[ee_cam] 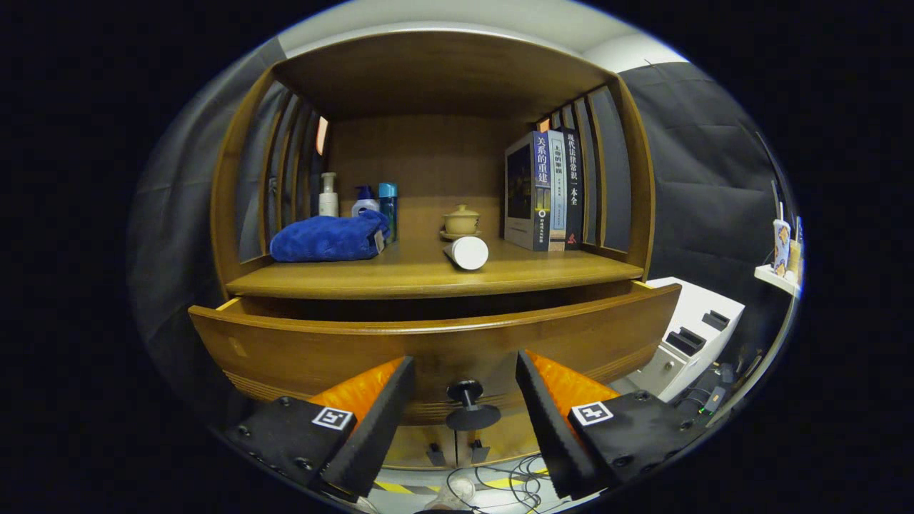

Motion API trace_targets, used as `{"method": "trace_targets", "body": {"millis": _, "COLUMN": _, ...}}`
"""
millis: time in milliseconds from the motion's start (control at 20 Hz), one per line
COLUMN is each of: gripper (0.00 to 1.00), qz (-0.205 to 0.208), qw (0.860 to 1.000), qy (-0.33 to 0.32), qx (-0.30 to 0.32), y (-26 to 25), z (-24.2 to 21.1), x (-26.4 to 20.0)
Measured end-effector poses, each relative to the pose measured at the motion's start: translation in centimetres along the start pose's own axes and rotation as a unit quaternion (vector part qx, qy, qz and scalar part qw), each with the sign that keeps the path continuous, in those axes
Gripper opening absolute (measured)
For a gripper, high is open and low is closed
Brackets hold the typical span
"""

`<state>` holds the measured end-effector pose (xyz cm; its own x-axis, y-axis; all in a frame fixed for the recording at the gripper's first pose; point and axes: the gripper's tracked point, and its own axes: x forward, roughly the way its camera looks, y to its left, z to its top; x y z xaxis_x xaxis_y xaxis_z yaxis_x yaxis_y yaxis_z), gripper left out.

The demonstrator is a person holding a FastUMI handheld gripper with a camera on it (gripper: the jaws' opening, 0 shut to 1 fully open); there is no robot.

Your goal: Pull open the drawer, take out the items inside it, and place them on the countertop above the cabinet.

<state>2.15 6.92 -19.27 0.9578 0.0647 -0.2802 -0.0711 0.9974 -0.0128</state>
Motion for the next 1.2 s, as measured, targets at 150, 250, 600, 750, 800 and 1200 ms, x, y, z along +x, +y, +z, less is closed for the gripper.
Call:
{"method": "trace_targets", "body": {"millis": 150, "gripper": 0.96, "qz": 0.001, "qw": 1.0, "qy": 0.001, "qx": -0.001, "y": 0.4, "z": 0.5, "x": 1.9}}
{"method": "trace_targets", "body": {"millis": 250, "gripper": 0.96, "qz": -0.005, "qw": 1.0, "qy": 0.0, "qx": -0.018, "y": 0.5, "z": 0.9, "x": 2.8}}
{"method": "trace_targets", "body": {"millis": 600, "gripper": 0.94, "qz": -0.008, "qw": 0.999, "qy": 0.004, "qx": -0.051, "y": 1.0, "z": 1.7, "x": 4.2}}
{"method": "trace_targets", "body": {"millis": 750, "gripper": 0.93, "qz": -0.003, "qw": 0.999, "qy": 0.009, "qx": -0.04, "y": 0.9, "z": 1.4, "x": 4.0}}
{"method": "trace_targets", "body": {"millis": 800, "gripper": 0.93, "qz": -0.003, "qw": 0.999, "qy": 0.01, "qx": -0.033, "y": 0.8, "z": 1.4, "x": 4.1}}
{"method": "trace_targets", "body": {"millis": 1200, "gripper": 0.97, "qz": -0.001, "qw": 1.0, "qy": -0.015, "qx": -0.025, "y": 1.4, "z": 7.7, "x": 0.2}}
